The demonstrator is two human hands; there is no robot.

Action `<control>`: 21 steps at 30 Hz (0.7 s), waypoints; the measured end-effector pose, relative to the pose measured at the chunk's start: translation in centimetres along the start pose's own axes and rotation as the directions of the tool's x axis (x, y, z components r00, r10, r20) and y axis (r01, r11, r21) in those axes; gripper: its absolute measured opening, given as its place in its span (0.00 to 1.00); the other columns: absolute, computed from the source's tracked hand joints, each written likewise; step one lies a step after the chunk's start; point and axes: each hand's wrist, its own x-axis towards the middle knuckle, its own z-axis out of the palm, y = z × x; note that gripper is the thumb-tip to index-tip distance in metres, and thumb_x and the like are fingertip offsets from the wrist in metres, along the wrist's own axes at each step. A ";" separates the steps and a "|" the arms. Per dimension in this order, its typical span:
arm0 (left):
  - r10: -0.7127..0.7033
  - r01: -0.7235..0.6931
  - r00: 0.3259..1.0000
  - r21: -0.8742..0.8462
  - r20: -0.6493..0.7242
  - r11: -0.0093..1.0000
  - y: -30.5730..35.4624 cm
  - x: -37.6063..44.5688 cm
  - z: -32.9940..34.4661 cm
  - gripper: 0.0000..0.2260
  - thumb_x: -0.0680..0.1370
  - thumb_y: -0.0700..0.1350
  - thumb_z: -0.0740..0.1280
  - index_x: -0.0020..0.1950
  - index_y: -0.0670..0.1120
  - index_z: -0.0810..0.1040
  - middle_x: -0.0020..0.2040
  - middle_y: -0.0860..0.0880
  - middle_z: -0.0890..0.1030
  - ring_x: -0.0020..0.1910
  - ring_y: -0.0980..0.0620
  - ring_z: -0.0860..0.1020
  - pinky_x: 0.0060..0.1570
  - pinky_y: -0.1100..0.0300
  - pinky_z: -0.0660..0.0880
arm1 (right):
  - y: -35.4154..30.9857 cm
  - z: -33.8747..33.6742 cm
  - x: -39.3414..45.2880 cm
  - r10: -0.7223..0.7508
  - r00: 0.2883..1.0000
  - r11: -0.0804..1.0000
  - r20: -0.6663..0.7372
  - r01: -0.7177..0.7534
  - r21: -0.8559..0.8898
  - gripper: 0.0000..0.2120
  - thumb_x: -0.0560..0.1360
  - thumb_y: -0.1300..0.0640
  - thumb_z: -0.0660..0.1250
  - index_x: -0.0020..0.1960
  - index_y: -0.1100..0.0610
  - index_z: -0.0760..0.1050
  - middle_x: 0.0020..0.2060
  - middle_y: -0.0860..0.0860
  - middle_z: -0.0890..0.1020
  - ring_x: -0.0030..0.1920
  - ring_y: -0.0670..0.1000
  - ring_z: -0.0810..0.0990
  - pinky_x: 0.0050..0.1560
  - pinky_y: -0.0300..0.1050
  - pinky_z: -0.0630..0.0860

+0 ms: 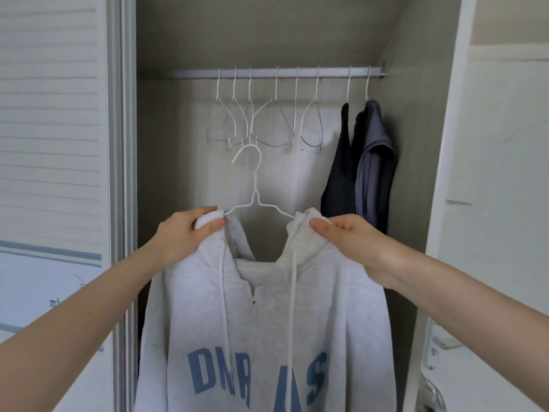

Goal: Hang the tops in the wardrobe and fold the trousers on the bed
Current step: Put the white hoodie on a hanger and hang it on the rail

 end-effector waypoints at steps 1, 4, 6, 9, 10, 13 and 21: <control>-0.044 0.043 0.999 0.044 0.008 0.998 -0.2 0.0 0.1 0.29 0.76 0.66 0.60 0.75 0.58 0.65 0.69 0.54 0.73 0.67 0.49 0.72 0.68 0.48 0.67 | -0.5 0.3 0.1 0.034 0.999 0.999 -0.036 -0.033 0.015 0.22 0.79 0.48 0.64 0.49 0.69 0.78 0.47 0.59 0.84 0.47 0.52 0.83 0.55 0.45 0.77; -0.034 0.049 0.995 -0.170 0.091 0.984 1.1 -0.9 1.2 0.30 0.78 0.65 0.55 0.78 0.63 0.48 0.78 0.57 0.56 0.76 0.54 0.57 0.74 0.52 0.54 | -2.7 1.5 1.1 0.162 0.976 0.985 -0.145 -0.151 0.085 0.21 0.77 0.48 0.67 0.61 0.63 0.75 0.55 0.58 0.81 0.54 0.56 0.81 0.59 0.52 0.77; 0.060 -0.011 0.986 -0.302 0.154 0.953 3.2 -1.9 2.3 0.29 0.76 0.67 0.54 0.75 0.69 0.47 0.74 0.69 0.52 0.71 0.67 0.55 0.70 0.61 0.52 | -4.7 2.1 2.0 0.216 0.956 0.969 -0.200 -0.186 0.160 0.25 0.77 0.50 0.67 0.68 0.63 0.67 0.59 0.58 0.77 0.57 0.57 0.78 0.60 0.52 0.76; 0.236 -0.107 0.942 -0.451 0.239 0.886 6.5 -3.1 4.0 0.22 0.76 0.67 0.54 0.68 0.79 0.49 0.64 0.85 0.53 0.61 0.86 0.54 0.61 0.79 0.56 | -7.8 2.9 3.0 0.250 0.934 0.954 -0.256 -0.193 0.228 0.18 0.79 0.58 0.64 0.66 0.63 0.68 0.59 0.60 0.76 0.58 0.58 0.77 0.58 0.52 0.76; 0.256 -0.093 0.934 -0.522 0.248 0.848 7.3 -3.1 4.4 0.20 0.79 0.65 0.55 0.68 0.78 0.52 0.66 0.84 0.55 0.62 0.85 0.57 0.58 0.82 0.60 | -8.4 3.0 3.5 0.261 0.927 0.949 -0.269 -0.196 0.247 0.16 0.79 0.61 0.62 0.66 0.63 0.68 0.59 0.60 0.76 0.56 0.58 0.77 0.56 0.53 0.76; 0.263 -0.038 0.935 -0.673 0.236 0.739 8.6 -3.7 3.9 0.26 0.78 0.62 0.63 0.71 0.71 0.53 0.67 0.80 0.62 0.63 0.80 0.64 0.54 0.81 0.67 | -9.9 3.4 4.5 0.275 0.914 0.943 -0.297 -0.196 0.269 0.15 0.80 0.65 0.58 0.66 0.65 0.69 0.56 0.59 0.75 0.54 0.58 0.76 0.53 0.53 0.73; 0.291 -0.243 0.954 -0.389 0.068 0.889 11.0 -6.3 6.8 0.57 0.64 0.54 0.75 0.70 0.73 0.30 0.74 0.74 0.40 0.75 0.66 0.53 0.68 0.59 0.62 | -12.9 5.2 7.1 0.124 0.864 0.919 -0.488 -0.286 -0.273 0.02 0.76 0.66 0.63 0.46 0.66 0.73 0.35 0.54 0.72 0.47 0.53 0.74 0.42 0.42 0.73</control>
